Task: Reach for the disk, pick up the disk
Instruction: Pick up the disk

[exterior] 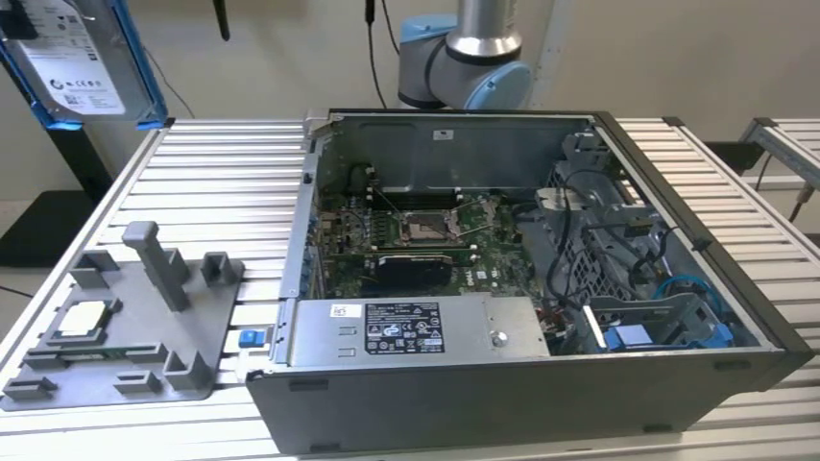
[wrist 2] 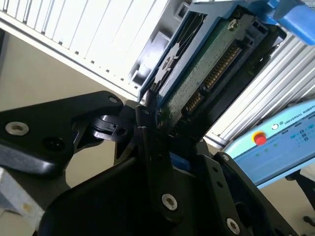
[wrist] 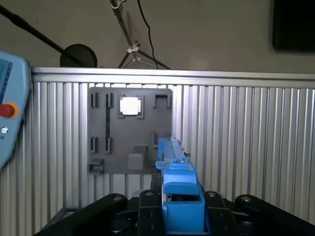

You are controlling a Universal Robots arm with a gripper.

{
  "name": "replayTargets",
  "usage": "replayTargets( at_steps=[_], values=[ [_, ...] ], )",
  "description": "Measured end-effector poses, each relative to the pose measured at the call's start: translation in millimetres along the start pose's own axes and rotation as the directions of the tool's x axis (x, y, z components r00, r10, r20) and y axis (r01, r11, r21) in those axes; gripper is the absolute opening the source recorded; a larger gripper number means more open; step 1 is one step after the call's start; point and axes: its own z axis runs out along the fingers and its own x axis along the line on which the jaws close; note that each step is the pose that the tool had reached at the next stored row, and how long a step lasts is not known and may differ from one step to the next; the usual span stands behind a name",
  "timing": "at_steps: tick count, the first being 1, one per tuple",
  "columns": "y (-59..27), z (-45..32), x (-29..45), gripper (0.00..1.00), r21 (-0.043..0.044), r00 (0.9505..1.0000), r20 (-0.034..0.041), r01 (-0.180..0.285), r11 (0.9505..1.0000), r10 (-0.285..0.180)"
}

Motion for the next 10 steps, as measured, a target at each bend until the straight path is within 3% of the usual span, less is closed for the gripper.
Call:
replayTargets(
  at_steps=[10],
  values=[
    [-45.7, -1.1, 0.1, 0.00, -0.0062, 1.0000, 0.0000, 0.000, 1.0000, 0.000]
  ],
)
